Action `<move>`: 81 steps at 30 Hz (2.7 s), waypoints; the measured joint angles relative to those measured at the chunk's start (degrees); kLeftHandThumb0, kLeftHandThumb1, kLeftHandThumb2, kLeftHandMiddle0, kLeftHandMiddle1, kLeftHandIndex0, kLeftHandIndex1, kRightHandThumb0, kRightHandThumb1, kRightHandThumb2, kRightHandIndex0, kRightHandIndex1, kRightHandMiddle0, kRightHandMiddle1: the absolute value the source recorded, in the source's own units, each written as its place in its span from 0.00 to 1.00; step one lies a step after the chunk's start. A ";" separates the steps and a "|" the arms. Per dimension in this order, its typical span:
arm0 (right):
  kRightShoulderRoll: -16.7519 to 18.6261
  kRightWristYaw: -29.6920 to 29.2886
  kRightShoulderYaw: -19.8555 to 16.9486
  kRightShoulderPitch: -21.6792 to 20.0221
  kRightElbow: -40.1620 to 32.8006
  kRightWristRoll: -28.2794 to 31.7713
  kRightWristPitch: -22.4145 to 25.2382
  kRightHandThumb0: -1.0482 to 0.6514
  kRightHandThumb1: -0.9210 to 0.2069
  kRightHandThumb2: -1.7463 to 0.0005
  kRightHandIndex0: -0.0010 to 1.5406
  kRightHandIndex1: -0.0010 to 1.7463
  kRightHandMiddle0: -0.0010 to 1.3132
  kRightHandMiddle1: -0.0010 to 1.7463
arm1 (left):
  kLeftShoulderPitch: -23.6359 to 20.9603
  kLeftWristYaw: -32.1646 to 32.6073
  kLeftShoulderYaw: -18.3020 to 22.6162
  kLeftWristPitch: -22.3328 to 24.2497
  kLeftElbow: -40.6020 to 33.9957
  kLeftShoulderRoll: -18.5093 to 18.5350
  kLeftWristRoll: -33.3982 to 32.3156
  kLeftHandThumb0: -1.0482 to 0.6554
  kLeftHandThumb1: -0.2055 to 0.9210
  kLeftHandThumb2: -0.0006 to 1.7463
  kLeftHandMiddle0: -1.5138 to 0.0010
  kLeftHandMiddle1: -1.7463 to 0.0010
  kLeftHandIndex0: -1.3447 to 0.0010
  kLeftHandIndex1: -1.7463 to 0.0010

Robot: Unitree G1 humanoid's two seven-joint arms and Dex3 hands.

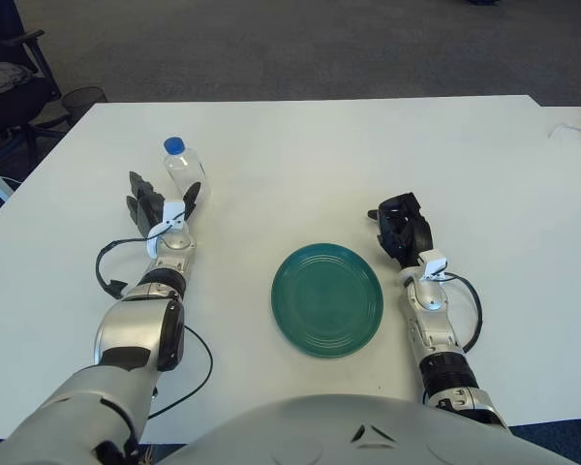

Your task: Put the bottle into the plate.

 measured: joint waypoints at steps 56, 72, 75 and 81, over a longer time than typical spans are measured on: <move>-0.01 -1.35 1.13 -0.06 -0.16 -0.37 0.31 0.41 0.03 0.68 0.24 0.63 0.16 1.00 | -2.25 -12.73 -4.56 -2.37 1.34 3.32 2.04 0.00 0.99 0.02 0.88 0.99 1.00 0.87; 0.17 -1.90 1.38 -0.23 -0.18 -0.37 0.34 0.41 0.03 0.68 0.23 0.64 0.16 1.00 | -7.19 -18.35 -4.06 0.16 2.49 6.28 2.20 0.00 1.00 0.02 0.89 0.99 1.00 0.82; 0.16 -1.89 1.42 -0.27 -0.18 -0.37 0.35 0.41 0.02 0.68 0.23 0.64 0.16 1.00 | -7.46 -18.56 -4.11 0.55 2.66 6.29 2.28 0.00 1.00 0.02 0.89 0.99 1.00 0.82; 0.14 -1.88 1.49 -0.29 -0.18 -0.37 0.36 0.41 0.02 0.68 0.23 0.65 0.16 1.00 | -7.85 -18.68 -4.34 1.47 3.00 6.25 2.51 0.00 1.00 0.03 0.88 0.99 1.00 0.80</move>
